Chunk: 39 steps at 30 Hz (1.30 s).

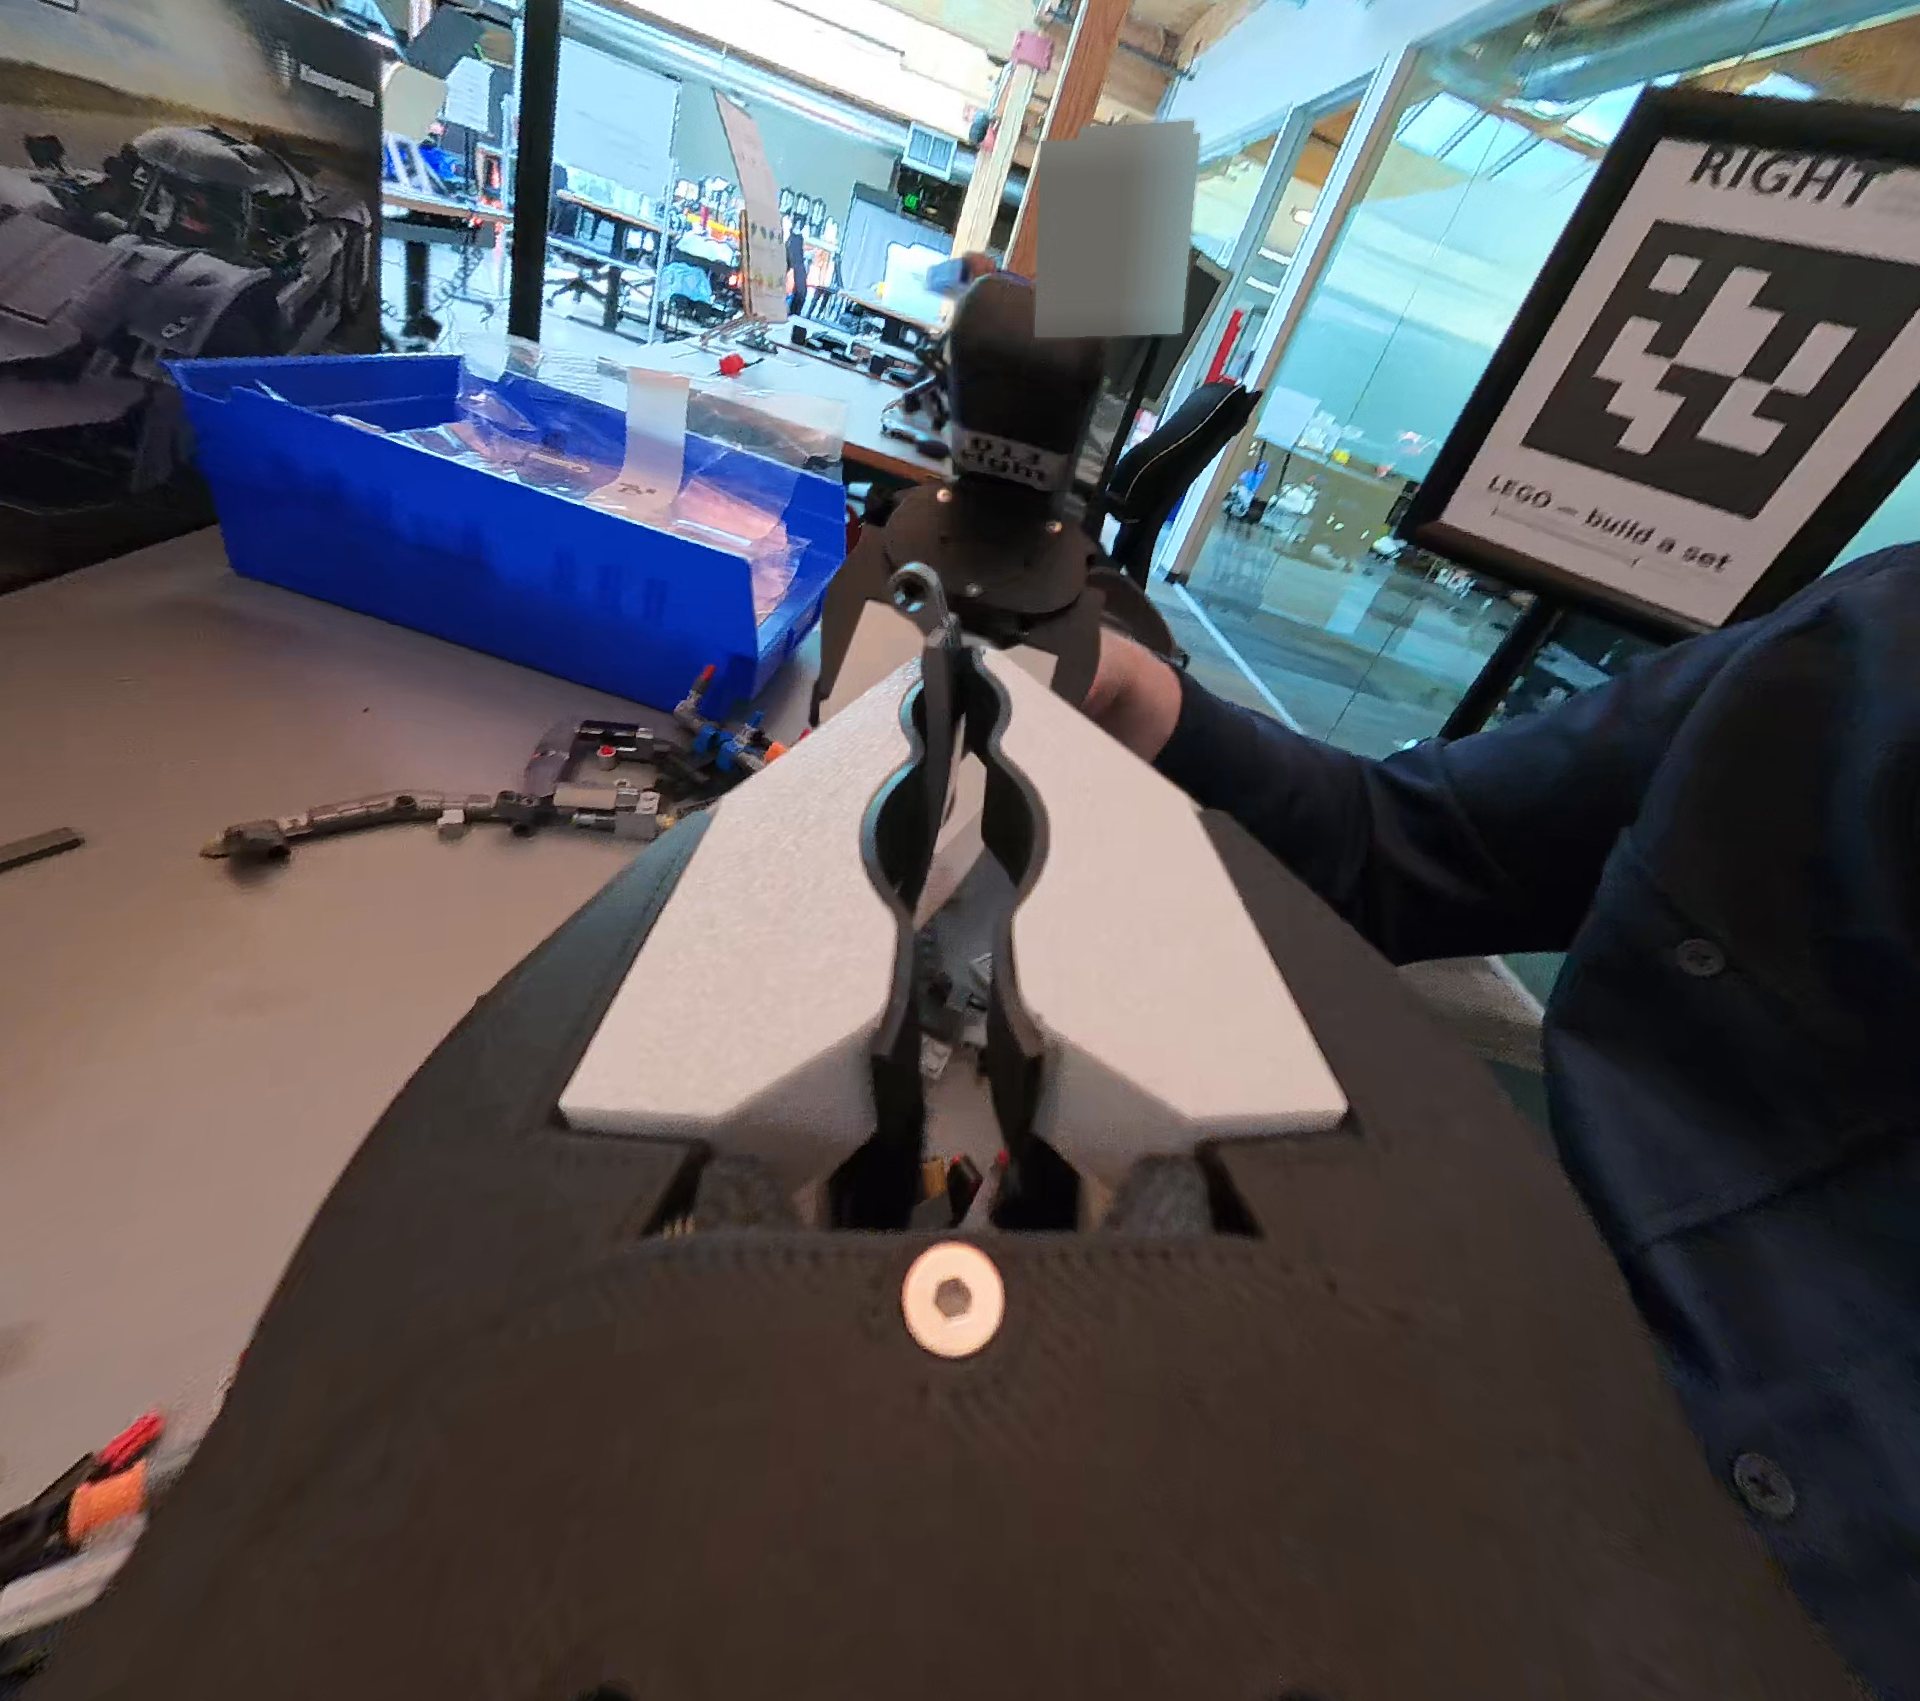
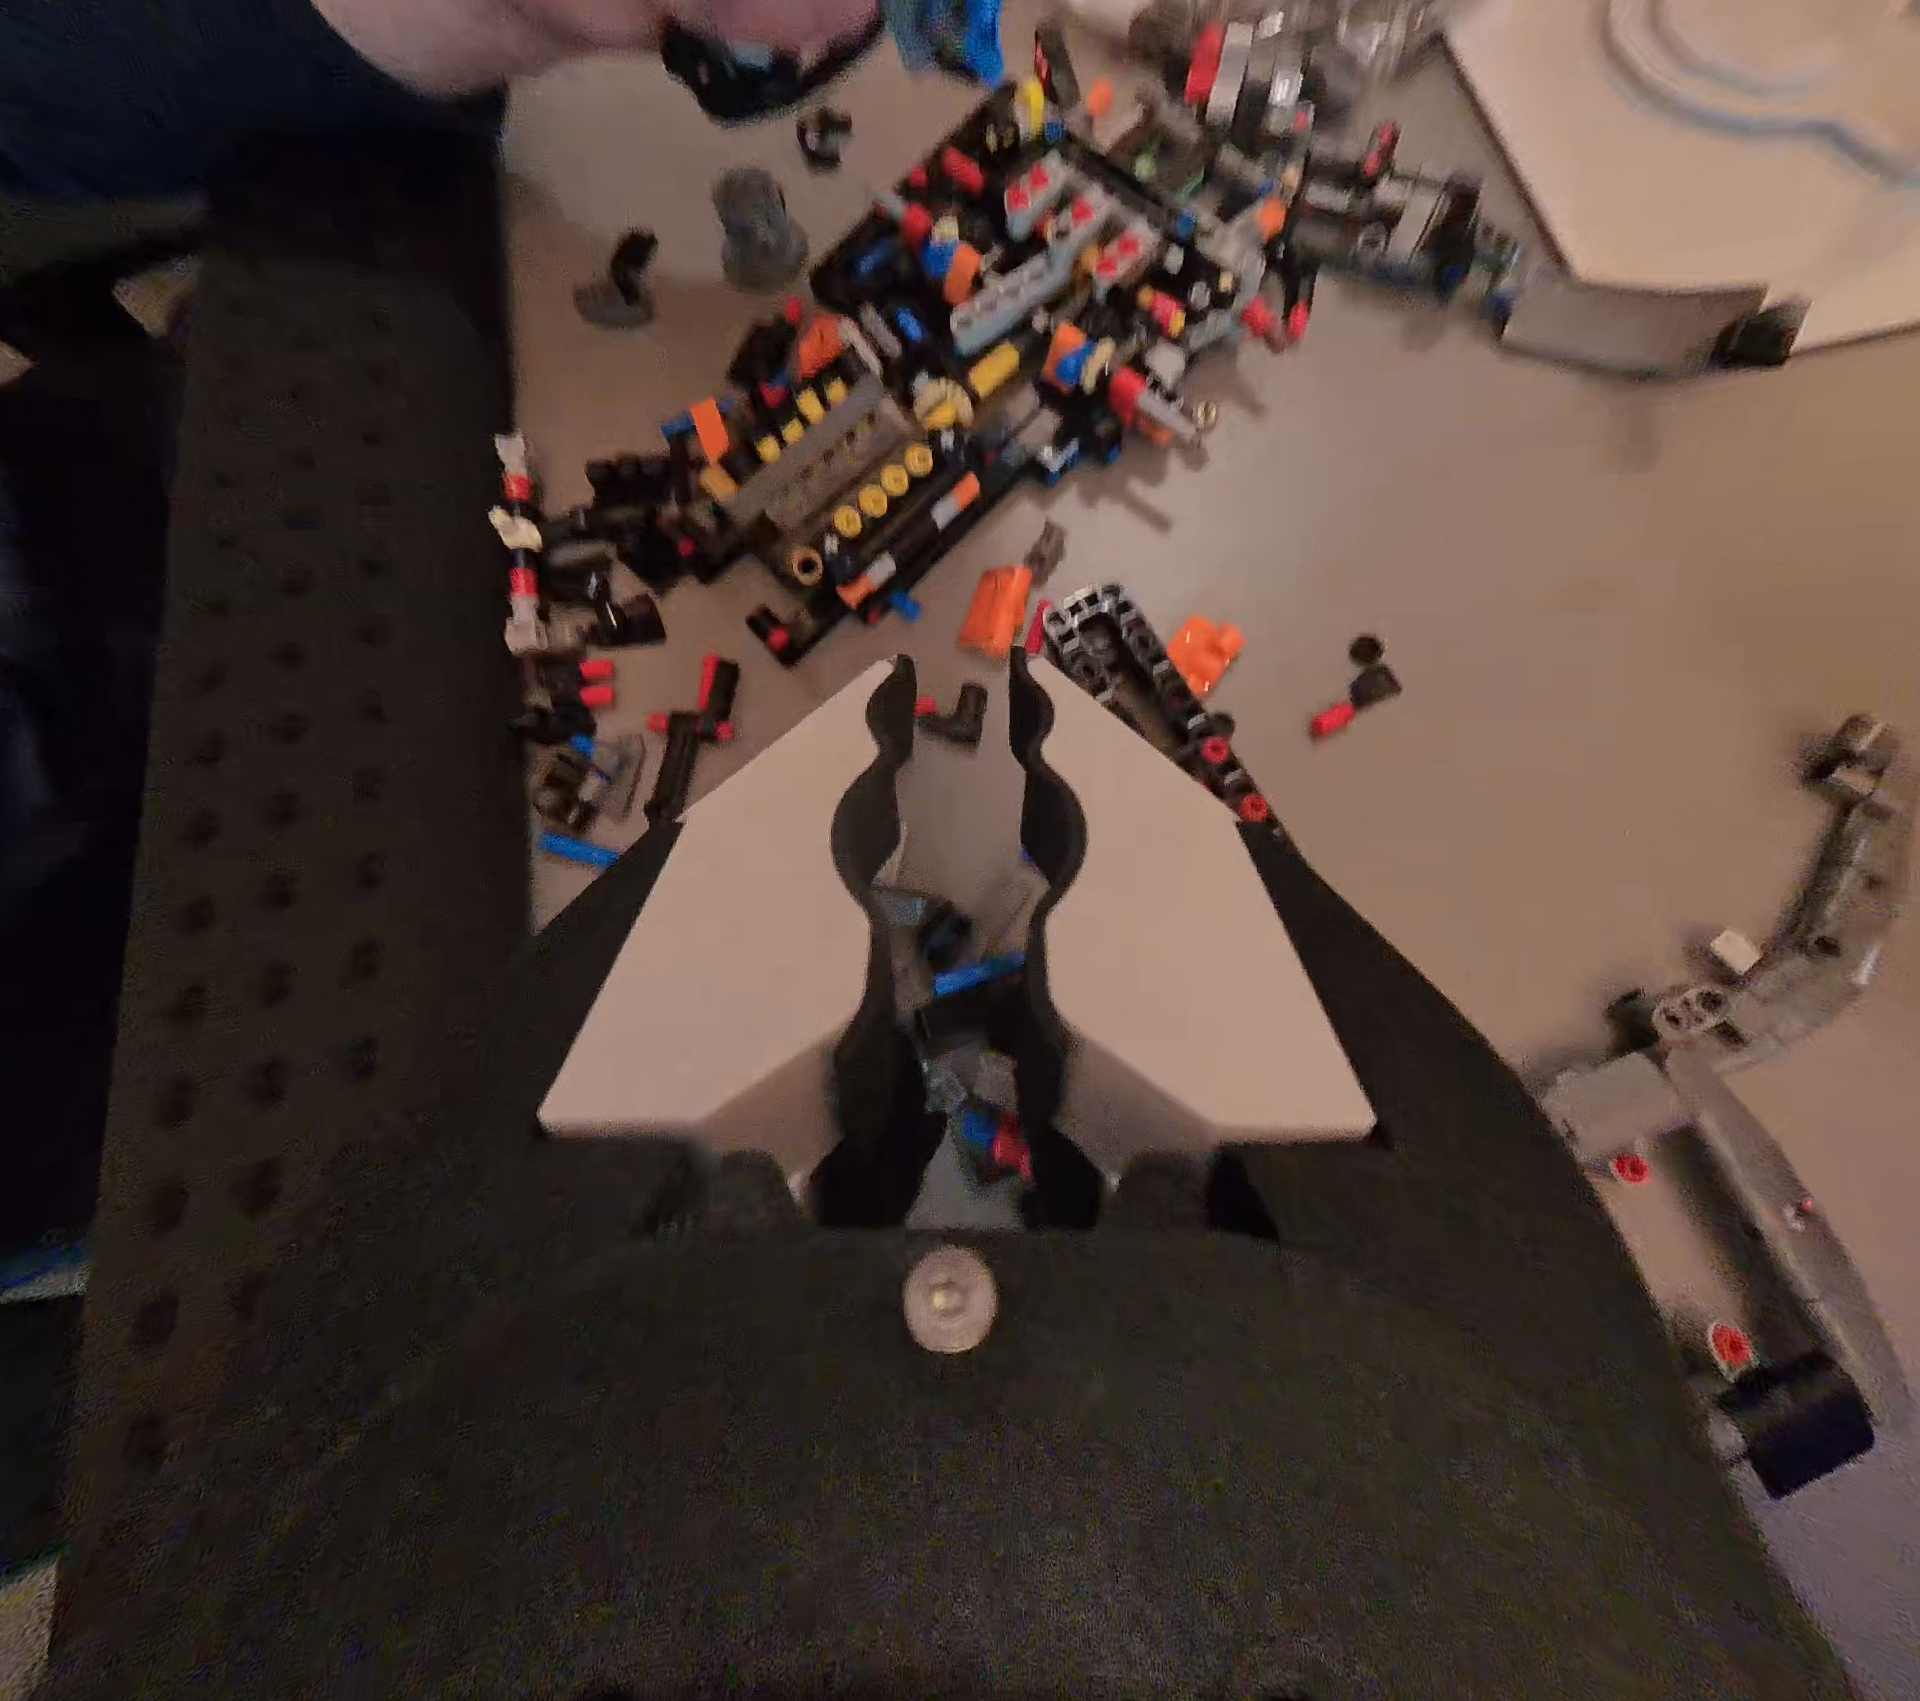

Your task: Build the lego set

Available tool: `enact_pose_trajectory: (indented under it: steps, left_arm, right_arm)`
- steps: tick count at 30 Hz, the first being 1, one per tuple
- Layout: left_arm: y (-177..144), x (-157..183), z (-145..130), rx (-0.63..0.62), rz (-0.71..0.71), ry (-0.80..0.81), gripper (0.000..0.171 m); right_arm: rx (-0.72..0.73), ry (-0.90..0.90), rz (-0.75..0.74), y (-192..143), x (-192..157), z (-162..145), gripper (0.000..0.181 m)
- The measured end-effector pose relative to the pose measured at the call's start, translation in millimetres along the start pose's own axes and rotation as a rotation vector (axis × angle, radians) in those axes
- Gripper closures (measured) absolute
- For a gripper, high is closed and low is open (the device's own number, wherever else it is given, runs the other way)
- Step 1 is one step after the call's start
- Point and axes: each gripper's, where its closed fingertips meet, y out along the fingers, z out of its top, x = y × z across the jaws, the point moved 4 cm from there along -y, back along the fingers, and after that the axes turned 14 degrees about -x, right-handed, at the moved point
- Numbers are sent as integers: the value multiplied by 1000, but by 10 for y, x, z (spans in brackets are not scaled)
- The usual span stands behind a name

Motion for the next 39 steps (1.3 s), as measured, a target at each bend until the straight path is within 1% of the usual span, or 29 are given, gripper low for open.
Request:
enact_pose_trajectory:
  steps: [3, 6, 7, 9, 11, 12, 14, 18, 21, 23, 25, 27, 29, 31, 33, 36, 39]
  left_arm:
    - [48, -19, 9, 37, -33, -33, 171]
    - [93, -10, 9, 62, -67, -56, 171]
    - [107, -1, 14, 68, -73, -59, 171]
    - [144, 27, 19, 71, -88, -58, 171]
    - [177, 39, 16, 70, -93, -58, 171]
    - [180, 35, 17, 71, -92, -60, 171]
    - [169, 14, 8, 65, -83, -64, 168]
    - [123, 30, 5, 36, -93, -56, 169]
    - [148, 33, -24, 6, -92, -62, 170]
    - [122, 9, -33, 0, -90, -80, 168]
    - [96, -35, -50, -2, -84, -108, 162]
    - [98, -62, -92, -26, -75, -119, 160]
    - [125, -50, -124, -51, -70, -109, 160]
    - [153, -67, -139, -62, -32, -96, 154]
    - [195, -19, -137, -70, -62, -84, 151]
    - [292, -13, -165, -91, -42, -79, 143]
    - [334, 2, -163, -92, -44, -70, 146]
  right_arm:
    - [160, -42, -20, -115, -117, 323, 158]
    - [240, -52, -107, -99, -120, 544, 154]
    - [258, -43, -109, -87, -121, 599, 152]
    - [292, -36, -85, -61, -133, 687, 154]
    - [323, -44, -89, -53, -135, 737, 167]
    - [339, -59, -95, -61, -138, 743, 173]
    - [355, -59, -46, -80, -163, 729, 175]
    - [425, -11, 124, -216, -207, 706, 177]
    - [419, -10, 168, -225, -206, 661, 177]
    - [420, -4, 162, -219, -190, 649, 177]
    - [443, 4, 181, -252, -194, 654, 177]
    - [464, 20, 173, -287, -161, 650, 177]
    - [517, 45, 175, -366, -112, 647, 177]
    - [580, 81, 173, -468, -41, 632, 178]
    - [624, 104, 168, -533, 11, 615, 178]
    - [622, 95, 151, -517, 10, 616, 178]
    - [601, 67, 125, -477, -23, 635, 177]
